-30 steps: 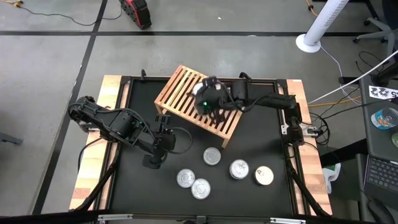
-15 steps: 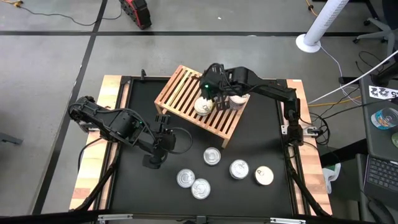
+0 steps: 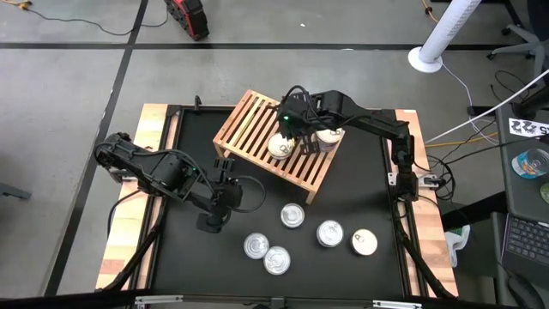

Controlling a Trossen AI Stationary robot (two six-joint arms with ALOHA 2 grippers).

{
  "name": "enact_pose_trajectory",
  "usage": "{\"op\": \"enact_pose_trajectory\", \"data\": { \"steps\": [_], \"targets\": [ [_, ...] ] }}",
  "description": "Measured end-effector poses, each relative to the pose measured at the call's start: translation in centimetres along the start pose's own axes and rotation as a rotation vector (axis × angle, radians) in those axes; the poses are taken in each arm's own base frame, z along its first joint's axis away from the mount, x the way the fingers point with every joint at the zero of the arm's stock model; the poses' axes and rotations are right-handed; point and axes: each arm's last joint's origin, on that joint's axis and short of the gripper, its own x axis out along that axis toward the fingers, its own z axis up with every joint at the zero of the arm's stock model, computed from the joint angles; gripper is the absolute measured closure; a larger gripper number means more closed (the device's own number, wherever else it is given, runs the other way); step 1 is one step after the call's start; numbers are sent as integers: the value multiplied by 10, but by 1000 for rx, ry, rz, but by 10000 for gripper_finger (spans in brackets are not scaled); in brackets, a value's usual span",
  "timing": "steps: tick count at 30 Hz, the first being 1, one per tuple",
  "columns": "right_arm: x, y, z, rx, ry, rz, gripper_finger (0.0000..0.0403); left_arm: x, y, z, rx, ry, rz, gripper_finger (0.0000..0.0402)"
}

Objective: Stack canned seafood by type on shelf
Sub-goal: Stack the red tuna can on top of the red tuna cans on the shelf, then put the yellow and blue tuna can on the shelf

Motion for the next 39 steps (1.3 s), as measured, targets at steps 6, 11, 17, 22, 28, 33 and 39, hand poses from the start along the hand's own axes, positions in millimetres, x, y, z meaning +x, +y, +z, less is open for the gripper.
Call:
{"op": "enact_pose_trajectory", "data": {
  "steps": [6, 11, 17, 22, 28, 33, 39],
  "targets": [
    [0, 0, 0, 0, -1, 2, 403, 0, 0, 0, -3, 0, 0, 329],
    [0, 0, 0, 1, -5, 1, 400, 0, 0, 0, -4, 0, 0, 329],
    [0, 0, 1, 2, -7, 0, 367, 0, 0, 0, 1, 0, 0, 329],
    [0, 0, 1, 2, -8, -1, 317, 0, 0, 0, 1, 0, 0, 329],
    [0, 0, 1, 2, -4, -8, 284, 0, 0, 0, 1, 0, 0, 329],
    [-1, 0, 0, 1, -4, -9, 281, 0, 0, 0, -4, 0, 0, 329],
    [-15, 1, -4, -2, -6, -65, 281, 0, 0, 0, -31, 0, 0, 329]
  ]
}}
